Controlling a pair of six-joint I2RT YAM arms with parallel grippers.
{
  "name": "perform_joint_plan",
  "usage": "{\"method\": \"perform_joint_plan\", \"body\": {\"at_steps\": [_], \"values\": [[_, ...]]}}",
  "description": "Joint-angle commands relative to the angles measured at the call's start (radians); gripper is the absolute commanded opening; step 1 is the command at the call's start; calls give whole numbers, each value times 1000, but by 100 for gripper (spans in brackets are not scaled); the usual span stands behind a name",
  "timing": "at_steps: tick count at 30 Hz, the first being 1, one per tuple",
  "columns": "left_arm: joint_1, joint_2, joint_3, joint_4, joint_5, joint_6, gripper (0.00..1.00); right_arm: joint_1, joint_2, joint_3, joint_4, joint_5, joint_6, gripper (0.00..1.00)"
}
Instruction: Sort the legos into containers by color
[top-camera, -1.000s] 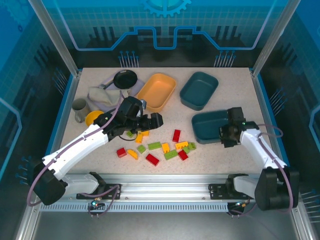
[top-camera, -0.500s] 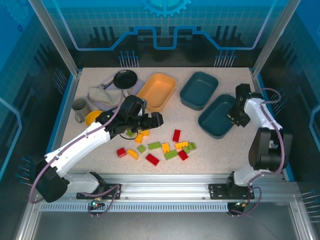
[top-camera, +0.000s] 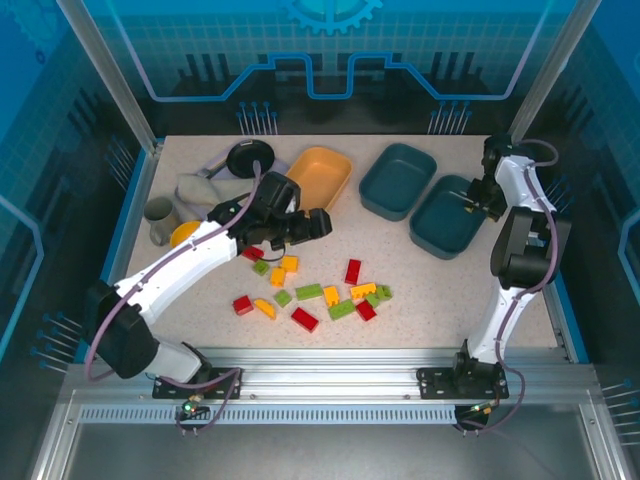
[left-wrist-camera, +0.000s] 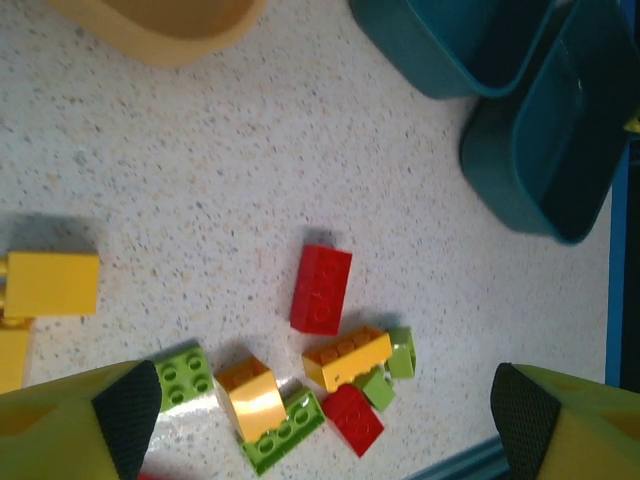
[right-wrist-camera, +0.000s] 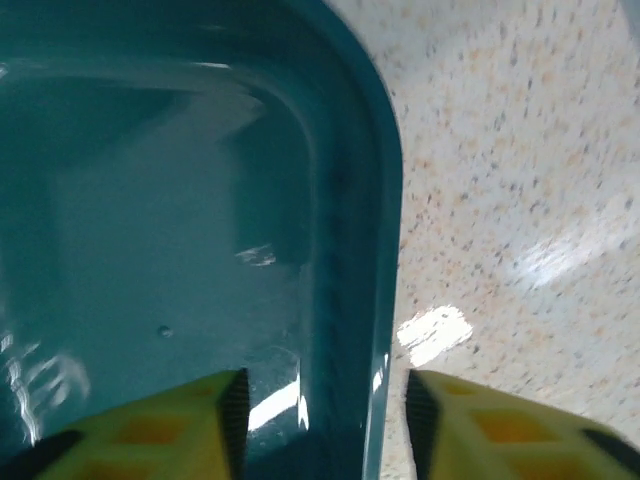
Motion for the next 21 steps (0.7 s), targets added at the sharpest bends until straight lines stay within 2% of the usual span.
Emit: {"method": "perform_joint_plan", "body": {"at_steps": [1, 4, 7, 12, 17, 21], "values": [[54, 34, 49, -25, 37, 10, 88, 34, -62, 43, -61, 5, -23, 59], [107, 77, 76, -34, 43, 5, 85, 101, -141, 18, -23, -18, -2, 65], [163, 131, 106, -37, 65, -4, 82, 166, -136, 6, 15, -85, 31, 70], [229, 237, 183, -34, 103, 5, 78, 234, 25, 131, -7, -134, 36, 71], [239, 353, 299, -54, 117, 34, 73, 230, 163, 259, -76, -138, 69, 72], [240, 441, 371, -62, 136, 39, 70, 232, 217, 292, -70, -166, 85, 71]]}}
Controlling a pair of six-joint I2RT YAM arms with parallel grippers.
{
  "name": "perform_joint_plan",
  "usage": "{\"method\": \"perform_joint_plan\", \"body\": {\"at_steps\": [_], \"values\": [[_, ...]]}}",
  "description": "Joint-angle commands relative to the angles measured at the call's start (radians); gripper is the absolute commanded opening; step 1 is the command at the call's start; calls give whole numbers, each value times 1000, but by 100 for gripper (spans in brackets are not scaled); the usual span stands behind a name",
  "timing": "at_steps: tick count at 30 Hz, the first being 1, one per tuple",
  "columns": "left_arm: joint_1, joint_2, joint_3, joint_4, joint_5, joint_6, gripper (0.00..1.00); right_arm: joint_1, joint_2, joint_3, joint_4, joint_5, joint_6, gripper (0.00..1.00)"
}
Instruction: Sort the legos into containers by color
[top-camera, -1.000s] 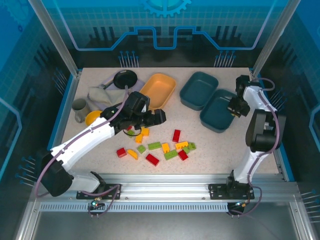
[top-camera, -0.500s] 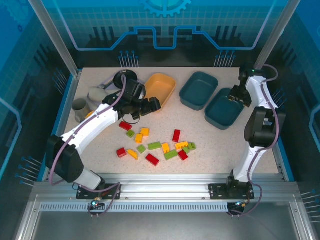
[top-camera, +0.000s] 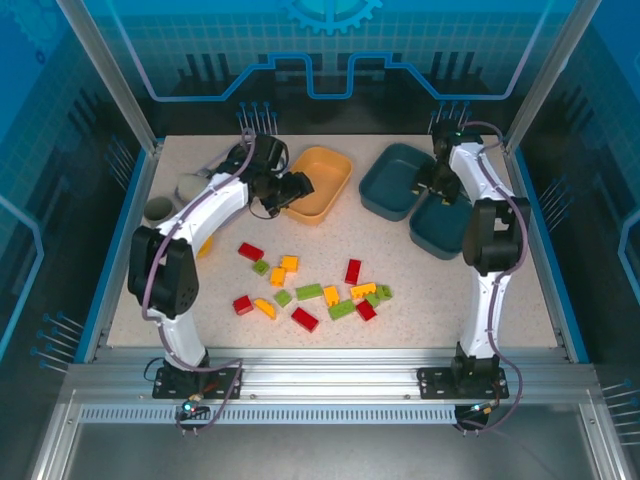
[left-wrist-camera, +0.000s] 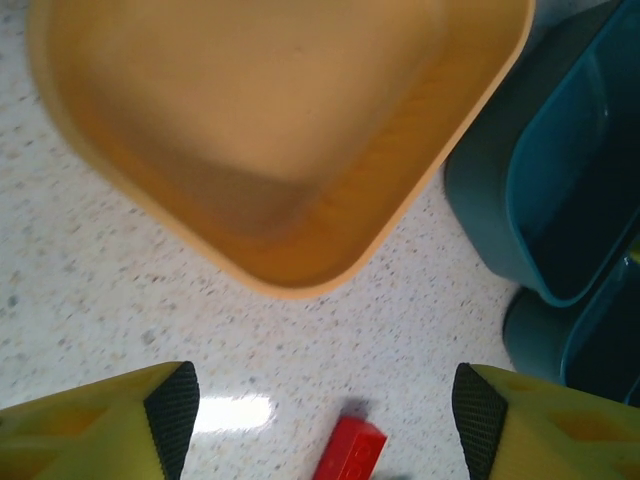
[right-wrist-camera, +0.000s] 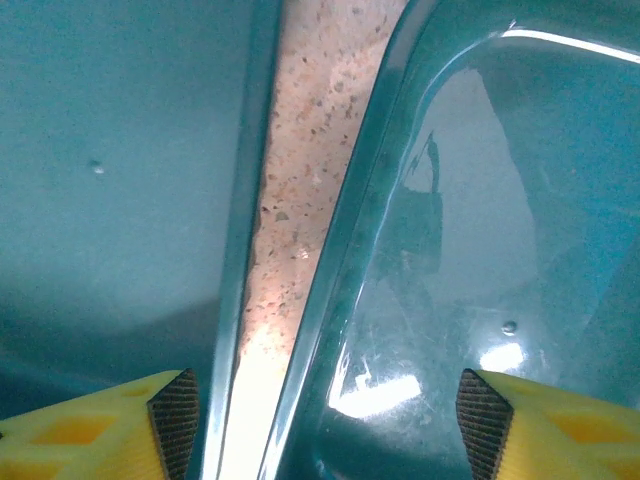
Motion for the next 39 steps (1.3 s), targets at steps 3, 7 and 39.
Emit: {"method": "perform_joint_plan", "body": {"at_steps": [3, 7, 39], "values": [[2, 107, 102, -47, 49, 38, 69, 0, 69, 83, -55, -54, 38, 66], [2, 175, 160, -66, 45, 55, 67, 10, 112, 136, -72, -56, 31, 54], [-97, 83, -74, 82, 118, -52, 46, 235, -119, -112, -19, 38, -172, 62]]}}
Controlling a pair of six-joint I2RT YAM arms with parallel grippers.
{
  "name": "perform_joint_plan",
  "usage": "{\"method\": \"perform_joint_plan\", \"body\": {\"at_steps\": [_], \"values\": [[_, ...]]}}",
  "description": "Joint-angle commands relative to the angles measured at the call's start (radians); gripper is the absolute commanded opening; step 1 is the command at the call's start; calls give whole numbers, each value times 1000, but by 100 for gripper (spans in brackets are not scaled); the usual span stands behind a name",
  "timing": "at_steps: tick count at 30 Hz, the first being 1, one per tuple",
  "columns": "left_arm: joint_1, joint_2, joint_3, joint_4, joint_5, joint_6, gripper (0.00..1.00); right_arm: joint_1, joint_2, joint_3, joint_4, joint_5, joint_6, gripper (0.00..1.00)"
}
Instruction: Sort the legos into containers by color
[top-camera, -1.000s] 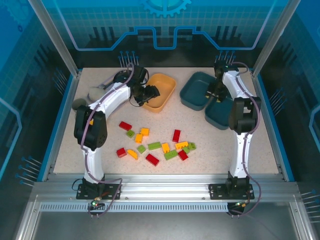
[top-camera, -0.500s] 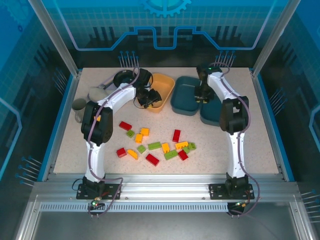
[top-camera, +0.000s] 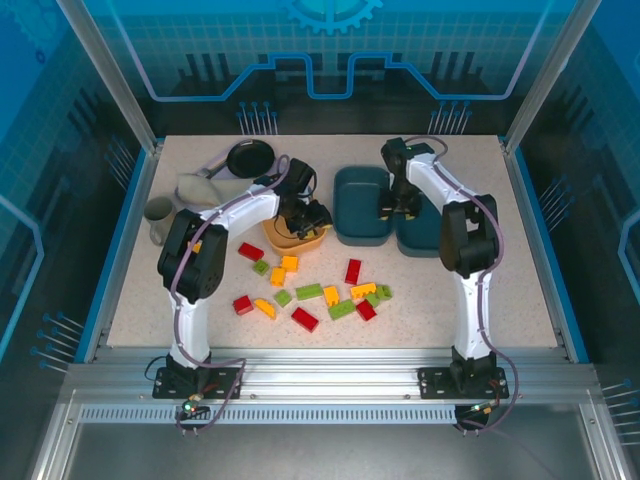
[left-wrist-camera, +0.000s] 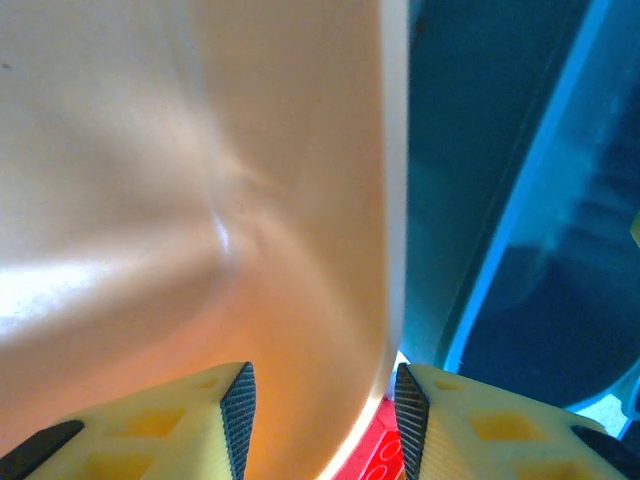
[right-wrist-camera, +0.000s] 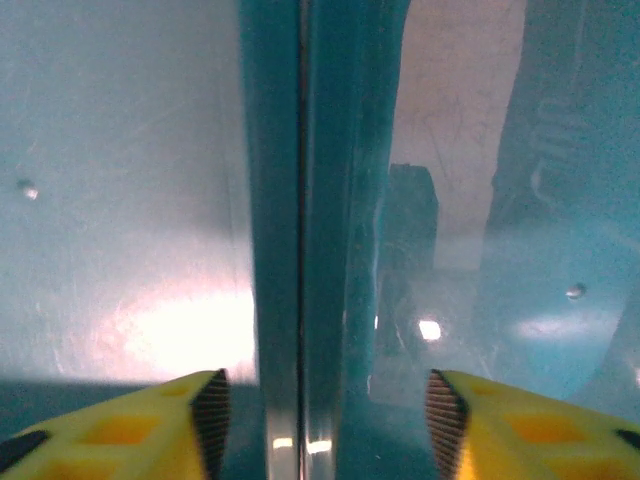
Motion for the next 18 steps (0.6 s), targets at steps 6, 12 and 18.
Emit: {"method": "perform_joint_plan", "body": {"at_steps": [6, 12, 18], "values": [[8, -152, 25, -71, -74, 44, 48, 26, -363, -286, 96, -17, 104, 64], [66, -206, 66, -299, -332, 34, 51, 115, -551, -513, 153, -32, 174, 64], [191, -243, -35, -350, -436, 60, 56, 172, -620, -586, 154, -43, 212, 64]]}}
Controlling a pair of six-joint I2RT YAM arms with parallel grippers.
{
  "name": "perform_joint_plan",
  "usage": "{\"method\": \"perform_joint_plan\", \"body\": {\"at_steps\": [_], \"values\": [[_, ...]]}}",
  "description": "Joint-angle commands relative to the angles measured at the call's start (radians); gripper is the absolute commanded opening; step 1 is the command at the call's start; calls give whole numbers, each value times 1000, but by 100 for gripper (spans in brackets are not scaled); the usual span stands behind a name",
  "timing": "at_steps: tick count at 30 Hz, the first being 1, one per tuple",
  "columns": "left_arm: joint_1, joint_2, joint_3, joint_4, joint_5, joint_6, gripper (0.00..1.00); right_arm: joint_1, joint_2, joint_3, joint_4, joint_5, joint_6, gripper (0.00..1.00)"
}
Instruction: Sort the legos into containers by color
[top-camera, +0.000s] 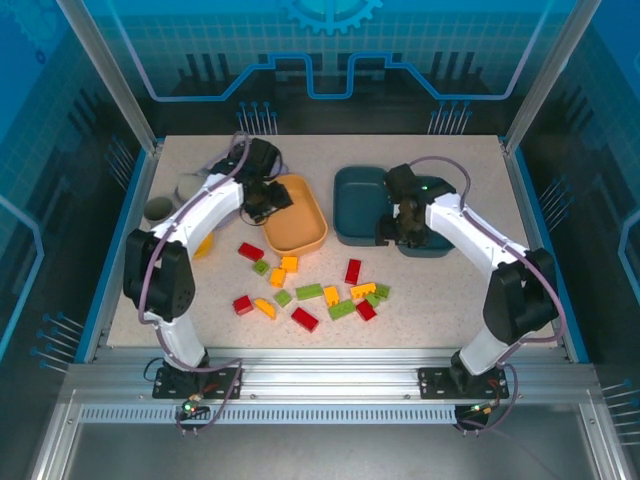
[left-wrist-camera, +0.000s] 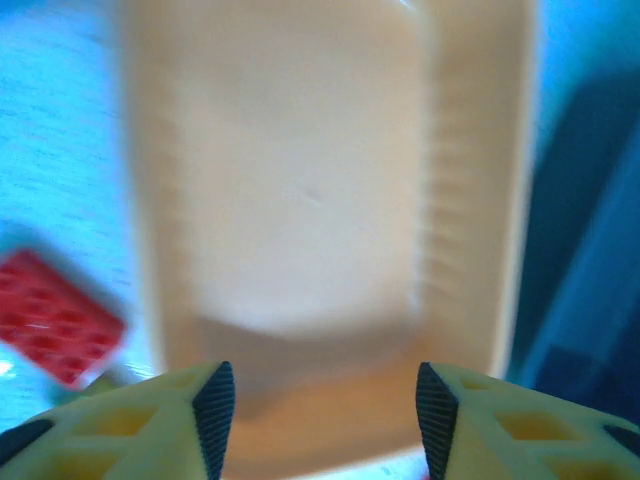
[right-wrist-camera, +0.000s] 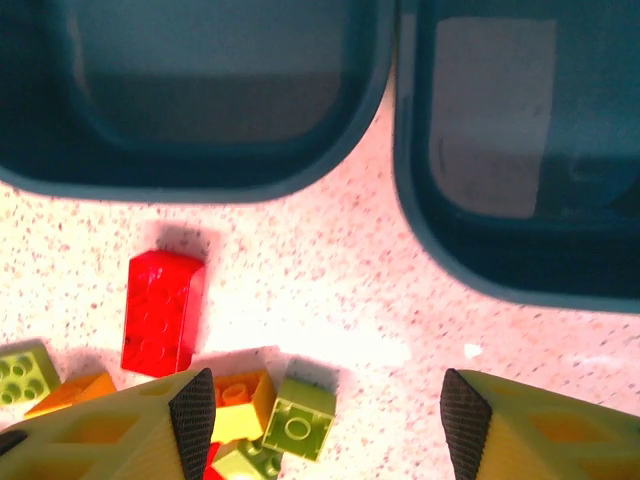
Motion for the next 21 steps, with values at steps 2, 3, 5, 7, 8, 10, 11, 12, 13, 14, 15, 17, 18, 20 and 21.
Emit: {"method": "perform_joint_plan", "body": {"at_steps": [2, 3, 5, 7, 8, 10, 11, 12, 13, 14, 15, 17, 18, 20, 21], "values": [[79, -20, -77, -90, -123, 30, 59, 27, -45, -28, 15, -28, 48, 64], [97, -21, -101, -62, -110, 36, 63, 33, -52, -36, 18, -43, 49, 64], [127, -21, -147, 25, -51, 56, 74, 42, -66, -54, 29, -79, 51, 65], [141, -15, -179, 131, 17, 92, 79, 46, -86, -81, 43, -117, 55, 66], [142, -5, -180, 171, 41, 107, 81, 49, -97, -97, 50, -134, 59, 66], [142, 30, -159, 209, 71, 132, 82, 49, -117, -127, 58, -156, 68, 67], [141, 53, -136, 213, 81, 141, 82, 49, -126, -142, 60, -165, 70, 67], [141, 75, -116, 217, 88, 149, 82, 49, -135, -157, 62, -170, 75, 67], [142, 92, -103, 225, 97, 157, 82, 49, -142, -169, 62, -176, 78, 67], [142, 110, -86, 236, 107, 163, 81, 49, -148, -181, 62, -179, 81, 67], [142, 129, -67, 242, 117, 168, 81, 49, -155, -192, 61, -184, 85, 67], [141, 169, -26, 252, 146, 176, 81, 50, -168, -212, 60, -182, 91, 67], [141, 188, -1, 254, 159, 176, 80, 49, -172, -220, 57, -177, 95, 67], [141, 219, 42, 266, 191, 175, 80, 49, -181, -230, 46, -165, 106, 66], [139, 236, 67, 273, 206, 173, 79, 49, -188, -238, 42, -158, 116, 65]]}}
